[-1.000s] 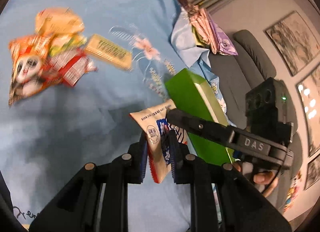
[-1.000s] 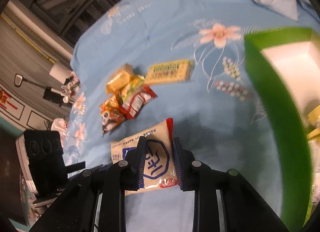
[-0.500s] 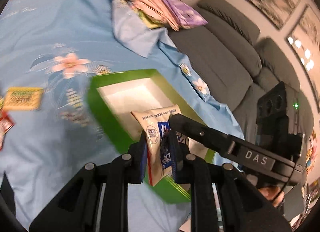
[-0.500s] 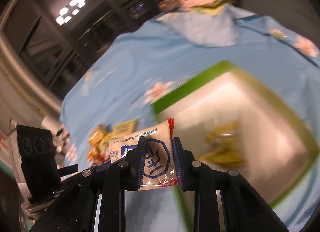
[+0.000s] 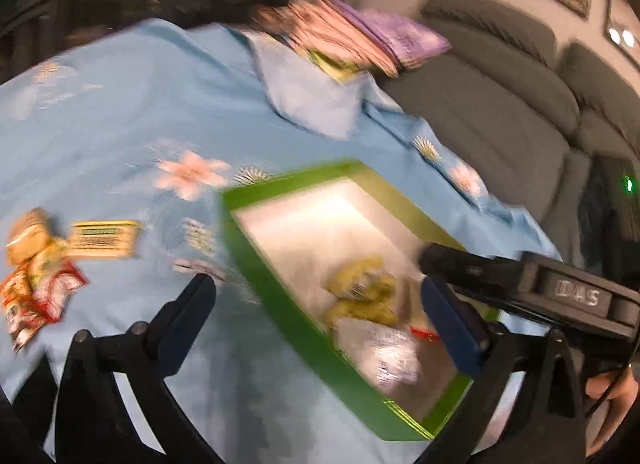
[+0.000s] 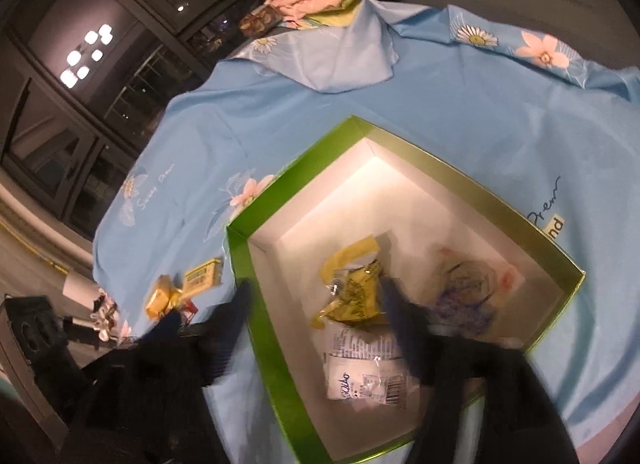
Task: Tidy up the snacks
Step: 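Carry the biscuit bag over the green box and open the right gripper, then move the right gripper back over the snack pile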
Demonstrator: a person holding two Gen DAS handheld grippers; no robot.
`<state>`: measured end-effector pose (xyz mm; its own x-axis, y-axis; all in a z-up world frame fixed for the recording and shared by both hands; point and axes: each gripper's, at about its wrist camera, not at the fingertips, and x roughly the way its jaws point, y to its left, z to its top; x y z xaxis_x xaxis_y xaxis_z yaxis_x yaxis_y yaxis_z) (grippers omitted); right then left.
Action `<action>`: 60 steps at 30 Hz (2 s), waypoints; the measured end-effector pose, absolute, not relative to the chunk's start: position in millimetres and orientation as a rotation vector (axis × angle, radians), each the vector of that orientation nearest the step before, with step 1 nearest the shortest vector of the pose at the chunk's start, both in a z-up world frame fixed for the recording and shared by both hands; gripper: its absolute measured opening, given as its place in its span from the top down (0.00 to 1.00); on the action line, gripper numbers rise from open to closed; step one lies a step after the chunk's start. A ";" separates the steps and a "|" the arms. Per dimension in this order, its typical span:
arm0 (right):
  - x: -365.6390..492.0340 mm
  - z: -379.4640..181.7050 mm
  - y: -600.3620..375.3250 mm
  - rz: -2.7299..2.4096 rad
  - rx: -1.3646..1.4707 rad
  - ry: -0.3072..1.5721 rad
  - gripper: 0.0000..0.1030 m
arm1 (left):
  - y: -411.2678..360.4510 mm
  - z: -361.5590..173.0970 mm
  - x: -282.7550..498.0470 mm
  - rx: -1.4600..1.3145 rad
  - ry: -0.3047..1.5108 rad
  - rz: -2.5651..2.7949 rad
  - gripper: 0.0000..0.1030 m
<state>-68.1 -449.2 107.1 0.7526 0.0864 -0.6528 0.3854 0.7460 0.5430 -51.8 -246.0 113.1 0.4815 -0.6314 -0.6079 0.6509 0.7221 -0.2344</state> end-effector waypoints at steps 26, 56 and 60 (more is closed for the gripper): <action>56.4 71.6 -232.3 0.090 0.440 1.078 0.07 | 49.4 40.1 -12.1 -0.298 0.961 -0.165 0.01; 239.3 15.7 -202.0 -0.281 0.225 1.132 0.06 | 41.1 31.7 11.0 -0.290 1.046 -0.231 0.01; 229.9 26.1 -203.5 -0.229 0.165 1.126 0.33 | 41.7 32.7 9.8 -0.294 1.048 -0.240 0.01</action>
<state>229.9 -203.5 26.1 0.4110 -0.0984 -0.9063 0.2641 0.9644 0.0151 9.8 41.7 32.7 0.4795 -0.3326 -0.8121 0.0547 0.9349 -0.3506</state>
